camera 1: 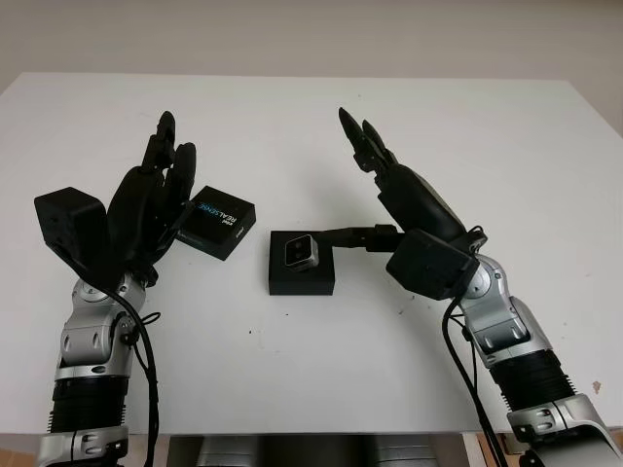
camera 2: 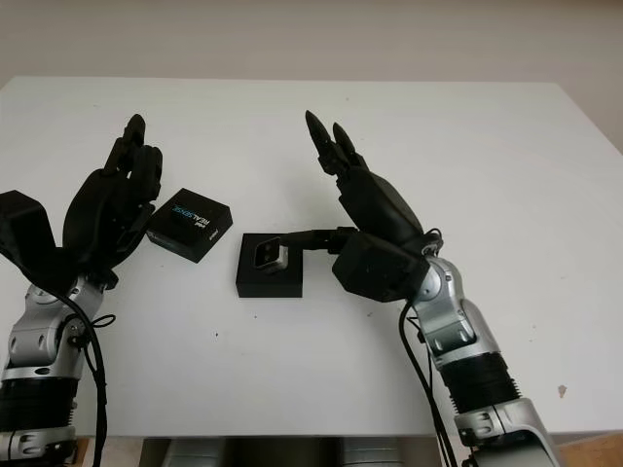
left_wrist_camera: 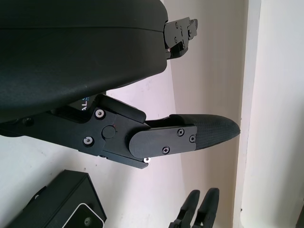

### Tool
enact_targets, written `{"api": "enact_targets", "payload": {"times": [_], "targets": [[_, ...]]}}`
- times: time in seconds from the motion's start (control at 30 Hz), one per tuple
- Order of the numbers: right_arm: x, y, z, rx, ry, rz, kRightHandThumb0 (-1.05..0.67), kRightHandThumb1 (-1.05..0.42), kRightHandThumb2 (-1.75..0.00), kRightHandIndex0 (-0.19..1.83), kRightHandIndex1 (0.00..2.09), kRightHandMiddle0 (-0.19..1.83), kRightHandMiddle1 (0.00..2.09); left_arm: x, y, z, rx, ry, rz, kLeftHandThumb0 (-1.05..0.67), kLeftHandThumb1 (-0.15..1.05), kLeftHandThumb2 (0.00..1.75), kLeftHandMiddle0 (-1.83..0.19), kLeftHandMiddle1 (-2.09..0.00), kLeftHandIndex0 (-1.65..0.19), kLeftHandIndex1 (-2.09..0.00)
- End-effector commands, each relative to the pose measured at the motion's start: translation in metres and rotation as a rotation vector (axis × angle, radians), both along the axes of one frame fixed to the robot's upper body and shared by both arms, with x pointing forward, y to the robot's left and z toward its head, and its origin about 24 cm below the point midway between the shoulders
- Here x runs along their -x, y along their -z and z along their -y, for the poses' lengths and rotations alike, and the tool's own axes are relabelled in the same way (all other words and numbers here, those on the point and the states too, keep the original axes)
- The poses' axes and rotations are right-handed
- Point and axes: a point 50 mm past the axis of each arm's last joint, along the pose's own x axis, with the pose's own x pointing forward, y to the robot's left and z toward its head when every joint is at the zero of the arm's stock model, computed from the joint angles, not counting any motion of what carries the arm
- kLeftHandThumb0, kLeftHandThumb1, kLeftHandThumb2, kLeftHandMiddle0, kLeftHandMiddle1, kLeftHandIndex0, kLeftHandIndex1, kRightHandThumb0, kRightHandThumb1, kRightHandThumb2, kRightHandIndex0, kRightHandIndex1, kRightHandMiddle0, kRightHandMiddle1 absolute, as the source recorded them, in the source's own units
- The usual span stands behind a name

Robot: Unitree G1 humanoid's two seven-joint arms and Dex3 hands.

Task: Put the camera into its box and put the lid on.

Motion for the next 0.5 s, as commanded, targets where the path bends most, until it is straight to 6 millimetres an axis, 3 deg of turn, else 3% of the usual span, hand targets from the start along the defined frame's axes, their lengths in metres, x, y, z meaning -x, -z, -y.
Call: {"api": "enact_targets", "payload": {"times": [0.0,0.13,0.47], "targets": [[-0.001,-0.004,-0.002,-0.025,0.007,0.028,-0.74,-0.94,-0.05,-0.02,0.09,0.20,0.21,0.001,-0.006,-0.003,-0.013,-0.005,0.020,-0.79,1.05,0.50,0.19,0.00,0.19,0.00],[0.000,-0.011,-0.009,0.070,-0.008,0.039,-0.72,-0.90,-0.04,0.10,0.14,0.33,0.31,0.001,-0.005,-0.002,-0.011,-0.006,0.020,-0.78,1.05,0.50,0.19,0.00,0.19,0.00],[0.009,-0.034,-0.023,0.398,-0.152,0.066,-0.85,-0.90,-0.05,0.09,0.10,0.36,0.33,0.001,-0.004,-0.001,-0.011,-0.003,0.016,-0.78,1.05,0.51,0.19,0.00,0.19,0.00]]}}
